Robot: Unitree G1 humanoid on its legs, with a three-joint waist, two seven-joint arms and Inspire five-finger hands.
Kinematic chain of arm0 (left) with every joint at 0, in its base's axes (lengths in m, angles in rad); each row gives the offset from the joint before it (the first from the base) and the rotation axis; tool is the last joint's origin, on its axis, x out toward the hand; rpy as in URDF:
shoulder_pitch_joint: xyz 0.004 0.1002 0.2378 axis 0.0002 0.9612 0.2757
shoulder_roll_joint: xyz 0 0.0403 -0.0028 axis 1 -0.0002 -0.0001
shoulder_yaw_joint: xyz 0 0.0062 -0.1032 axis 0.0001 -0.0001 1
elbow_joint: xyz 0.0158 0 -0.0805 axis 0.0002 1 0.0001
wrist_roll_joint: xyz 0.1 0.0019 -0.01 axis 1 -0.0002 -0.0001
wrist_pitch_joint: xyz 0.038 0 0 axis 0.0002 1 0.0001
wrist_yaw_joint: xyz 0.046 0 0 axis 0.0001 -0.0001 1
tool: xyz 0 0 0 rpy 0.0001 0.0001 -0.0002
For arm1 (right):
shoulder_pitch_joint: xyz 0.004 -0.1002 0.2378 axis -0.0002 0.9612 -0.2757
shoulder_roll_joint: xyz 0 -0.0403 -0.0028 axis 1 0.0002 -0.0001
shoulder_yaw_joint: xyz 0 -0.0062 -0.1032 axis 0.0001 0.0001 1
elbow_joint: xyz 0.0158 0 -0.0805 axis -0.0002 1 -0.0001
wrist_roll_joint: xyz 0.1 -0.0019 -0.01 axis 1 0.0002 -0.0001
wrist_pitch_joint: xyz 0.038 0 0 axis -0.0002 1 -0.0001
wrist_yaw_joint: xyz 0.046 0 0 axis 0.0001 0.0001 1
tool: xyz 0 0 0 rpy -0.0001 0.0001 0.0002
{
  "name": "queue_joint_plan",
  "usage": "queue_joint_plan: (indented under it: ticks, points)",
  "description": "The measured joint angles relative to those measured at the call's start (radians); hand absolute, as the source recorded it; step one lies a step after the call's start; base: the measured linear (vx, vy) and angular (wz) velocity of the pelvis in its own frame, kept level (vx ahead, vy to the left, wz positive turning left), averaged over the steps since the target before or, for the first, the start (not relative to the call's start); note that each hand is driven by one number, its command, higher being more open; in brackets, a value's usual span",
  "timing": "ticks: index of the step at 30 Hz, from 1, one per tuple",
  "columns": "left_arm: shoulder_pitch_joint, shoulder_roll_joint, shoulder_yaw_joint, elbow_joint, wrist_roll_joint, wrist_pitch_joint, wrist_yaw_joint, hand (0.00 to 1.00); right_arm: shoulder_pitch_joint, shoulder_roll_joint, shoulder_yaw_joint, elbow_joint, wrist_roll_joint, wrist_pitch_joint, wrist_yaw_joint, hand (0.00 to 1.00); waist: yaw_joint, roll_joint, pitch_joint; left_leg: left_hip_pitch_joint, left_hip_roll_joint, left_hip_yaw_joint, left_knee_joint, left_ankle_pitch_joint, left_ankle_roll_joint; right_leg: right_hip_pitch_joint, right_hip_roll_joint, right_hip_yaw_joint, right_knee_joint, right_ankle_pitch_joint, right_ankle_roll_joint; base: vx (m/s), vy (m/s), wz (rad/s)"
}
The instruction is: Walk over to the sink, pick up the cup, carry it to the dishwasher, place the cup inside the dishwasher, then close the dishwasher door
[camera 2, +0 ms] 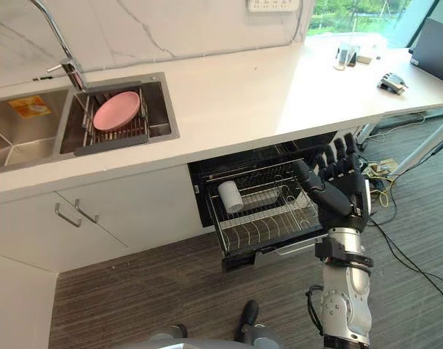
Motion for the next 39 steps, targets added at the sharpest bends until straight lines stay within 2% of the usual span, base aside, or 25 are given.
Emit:
queue_joint_plan:
  ticks: [1, 3, 5, 9, 10, 11, 12, 13, 15, 17, 18, 20, 21, 22, 24, 25, 26, 27, 28, 29, 31, 32, 33, 35, 39]
  points:
    - [-0.004, 0.008, -0.013, 0.01, 0.017, -0.001, 0.002, 1.0, 0.009, -0.002, -0.001, 0.0, 0.001, -0.003, 0.006, 1.0, -0.01, 0.012, -0.005, 0.0, 0.028, 0.077, 0.007, -0.004, 0.041, 0.015, -0.001, 0.002, 0.0, -0.002, 0.006, 0.01, 0.013, 1.01]
    - [-0.007, 0.004, -0.041, 0.02, 0.036, -0.002, 0.015, 1.0, 0.016, -0.019, -0.003, 0.015, 0.001, -0.02, 0.003, 1.0, -0.03, 0.035, -0.015, -0.002, 0.068, 0.161, 0.033, 0.004, 0.019, 0.044, -0.022, -0.046, -0.003, -0.013, 0.002, 0.04, 0.12, 1.02]
    - [-0.001, -0.015, -0.06, 0.022, 0.02, -0.002, 0.031, 1.0, 0.016, -0.028, 0.008, 0.016, 0.001, -0.026, -0.005, 1.0, -0.026, 0.066, -0.032, -0.002, 0.077, 0.167, 0.033, 0.024, -0.032, 0.055, -0.033, -0.067, -0.006, -0.017, 0.005, 0.04, 0.19, 0.44]
    - [-0.001, -0.014, -0.06, 0.028, 0.006, -0.004, 0.042, 1.0, 0.037, -0.03, 0.018, 0.014, 0.004, -0.05, -0.008, 1.0, -0.04, 0.066, -0.033, -0.011, 0.074, 0.186, 0.034, 0.023, -0.129, 0.055, -0.055, -0.072, -0.006, -0.014, 0.024, 0.05, 0.146, 0.25]
    - [-0.005, -0.017, -0.06, 0.052, 0.006, -0.017, 0.042, 1.0, 0.04, -0.032, 0.018, 0.014, 0.005, -0.057, -0.009, 1.0, -0.06, 0.087, -0.038, -0.026, 0.086, 0.197, 0.037, 0.036, -0.171, 0.046, -0.055, -0.073, 0.028, -0.005, 0.031, 0.07, 0.089, 0.48]
    - [-0.01, -0.016, -0.061, 0.067, 0.006, -0.025, 0.043, 1.0, 0.042, -0.034, 0.018, 0.014, 0.005, -0.062, -0.011, 1.0, -0.071, 0.09, -0.031, -0.033, 0.095, 0.203, 0.048, 0.043, -0.179, 0.034, -0.066, -0.074, 0.069, -0.026, 0.031, 0.1, 0.167, 0.61]
    - [-0.017, -0.017, -0.06, 0.07, 0.004, -0.035, 0.043, 1.0, 0.049, -0.037, 0.017, 0.016, 0.005, -0.069, -0.015, 1.0, -0.088, 0.088, -0.023, -0.046, 0.098, 0.209, 0.077, 0.039, -0.18, 0.011, -0.099, -0.084, 0.141, -0.075, 0.053, 0.09, 0.156, 0.46]
    - [-0.021, -0.016, -0.057, 0.082, -0.013, -0.043, 0.037, 1.0, 0.059, -0.039, 0.015, 0.021, 0.014, -0.075, -0.02, 1.0, -0.088, 0.082, -0.019, -0.056, 0.097, 0.213, 0.101, 0.023, -0.176, 0.008, -0.114, -0.087, 0.153, -0.093, 0.057, 0.09, 0.146, 0.31]
    - [-0.03, -0.015, -0.056, 0.104, -0.035, -0.047, 0.029, 1.0, 0.058, -0.041, 0.016, 0.024, 0.044, -0.079, -0.032, 1.0, -0.087, 0.084, -0.02, -0.076, 0.09, 0.212, 0.143, -0.001, -0.167, -0.002, -0.135, -0.08, 0.158, -0.097, 0.069, 0.11, 0.113, 0.05]
    - [-0.034, -0.01, -0.054, 0.108, -0.032, -0.059, 0.002, 1.0, 0.053, -0.042, 0.015, 0.04, 0.073, -0.096, -0.035, 1.0, -0.08, 0.075, -0.012, -0.129, 0.084, 0.197, 0.272, -0.035, -0.143, -0.016, -0.182, -0.059, 0.203, -0.112, 0.095, 0.11, 0.157, -0.07]
    - [-0.034, -0.005, -0.057, 0.104, -0.031, -0.073, -0.019, 1.0, 0.046, -0.045, 0.015, 0.061, 0.082, -0.112, -0.037, 1.0, -0.078, 0.066, -0.007, -0.162, 0.09, 0.193, 0.371, -0.081, -0.119, -0.034, -0.226, -0.038, 0.257, -0.132, 0.123, 0.04, 0.244, -0.23]
    - [-0.035, -0.006, -0.065, 0.1, -0.027, -0.073, -0.044, 1.0, 0.043, -0.051, 0.026, 0.069, 0.08, -0.136, -0.051, 1.0, -0.079, 0.072, -0.01, -0.18, 0.095, 0.169, 0.391, -0.123, -0.127, -0.059, -0.282, -0.006, 0.321, -0.15, 0.169, 0.01, 0.312, -0.31]
    - [-0.037, 0.0, -0.07, 0.103, -0.006, -0.067, -0.044, 1.0, 0.048, -0.042, 0.037, 0.077, 0.08, -0.151, -0.078, 1.0, -0.078, 0.063, -0.009, -0.17, 0.072, 0.173, 0.368, -0.133, -0.133, -0.059, -0.319, 0.012, 0.333, -0.148, 0.191, 0.07, 0.375, -0.38]
    - [-0.032, 0.017, -0.096, 0.1, -0.009, -0.065, -0.045, 1.0, 0.057, -0.028, 0.058, 0.091, 0.095, -0.154, -0.099, 1.0, -0.073, 0.051, -0.014, -0.139, 0.023, 0.218, 0.335, -0.146, -0.112, -0.079, -0.395, 0.017, 0.415, -0.162, 0.13, 0.16, 0.435, -0.42]
    - [-0.033, 0.045, -0.12, 0.098, -0.01, -0.074, -0.032, 1.0, 0.057, -0.021, 0.113, 0.12, 0.106, -0.151, -0.098, 1.0, -0.063, 0.025, 0.0, -0.072, -0.03, 0.268, 0.262, -0.143, -0.087, -0.134, -0.445, 0.026, 0.635, -0.202, 0.044, 0.24, 0.395, -0.58]
    - [-0.03, 0.059, -0.144, 0.088, -0.001, -0.073, -0.032, 1.0, 0.056, -0.014, 0.142, 0.129, 0.068, -0.151, -0.099, 1.0, -0.051, 0.02, 0.001, -0.034, -0.051, 0.293, 0.202, -0.119, -0.057, -0.141, -0.432, 0.006, 0.694, -0.212, 0.041, 0.23, 0.275, -0.58]
    - [-0.03, 0.065, -0.156, 0.081, 0.007, -0.072, -0.031, 1.0, 0.052, -0.013, 0.156, 0.131, 0.052, -0.15, -0.1, 1.0, -0.048, 0.016, 0.0, -0.022, -0.062, 0.301, 0.174, -0.108, -0.046, -0.141, -0.413, 0.003, 0.705, -0.22, 0.048, 0.19, 0.183, -0.36]
    - [-0.029, 0.07, -0.159, 0.07, 0.015, -0.066, -0.027, 1.0, 0.042, -0.013, 0.174, 0.131, 0.048, -0.15, -0.103, 1.0, -0.047, 0.011, 0.0, -0.013, -0.074, 0.304, 0.137, -0.095, -0.033, -0.142, -0.371, 0.007, 0.709, -0.258, 0.064, 0.17, 0.117, -0.03]
    - [-0.028, 0.075, -0.176, 0.062, 0.023, -0.059, -0.025, 1.0, 0.021, -0.013, 0.175, 0.131, 0.067, -0.148, -0.111, 1.0, -0.05, 0.012, 0.001, -0.008, -0.073, 0.296, 0.108, -0.082, -0.019, -0.146, -0.287, 0.021, 0.695, -0.306, 0.086, 0.21, 0.084, 0.15]
    - [-0.029, 0.077, -0.175, 0.06, 0.025, -0.053, -0.025, 1.0, 0.012, -0.011, 0.169, 0.13, 0.083, -0.148, -0.124, 1.0, -0.051, 0.013, 0.002, -0.005, -0.066, 0.279, 0.093, -0.076, -0.016, -0.148, -0.216, 0.027, 0.672, -0.336, 0.085, 0.25, 0.037, 0.37]
    - [-0.031, 0.085, -0.172, 0.059, 0.023, -0.045, -0.025, 1.0, -0.002, 0.001, 0.143, 0.126, 0.087, -0.147, -0.138, 1.0, -0.051, 0.0, 0.007, 0.011, -0.059, 0.24, 0.077, -0.073, -0.018, -0.156, -0.07, 0.05, 0.559, -0.368, 0.059, 0.21, -0.054, 0.67]
    - [-0.03, 0.093, -0.174, 0.055, 0.019, -0.038, -0.024, 1.0, -0.002, 0.008, 0.129, 0.11, 0.067, -0.146, -0.141, 1.0, -0.055, -0.014, 0.008, 0.016, -0.073, 0.204, 0.077, -0.073, -0.018, -0.161, -0.017, 0.1, 0.43, -0.33, 0.022, 0.17, -0.112, 0.83]
    - [-0.03, 0.094, -0.175, 0.058, 0.02, -0.032, -0.022, 1.0, 0.0, 0.007, 0.12, 0.104, 0.06, -0.147, -0.141, 1.0, -0.06, -0.013, 0.009, 0.02, -0.081, 0.179, 0.076, -0.074, -0.02, -0.151, -0.003, 0.117, 0.407, -0.291, -0.041, 0.23, -0.123, 0.74]
    - [-0.027, 0.076, -0.171, 0.047, 0.031, -0.011, -0.019, 1.0, -0.008, 0.005, 0.081, 0.091, 0.052, -0.138, -0.134, 1.0, -0.047, 0.012, -0.011, 0.017, -0.072, 0.075, 0.025, -0.057, -0.049, -0.124, 0.037, 0.199, 0.341, -0.257, -0.033, 0.21, -0.051, 0.37]
    - [-0.039, 0.085, -0.169, 0.044, 0.085, 0.014, -0.01, 1.0, -0.002, 0.012, -0.026, 0.08, 0.051, -0.138, -0.123, 1.0, -0.058, 0.01, -0.01, 0.03, -0.074, -0.012, -0.041, -0.028, -0.068, -0.097, 0.036, 0.155, 0.307, -0.257, -0.033, 0.1, -0.026, 0.49]
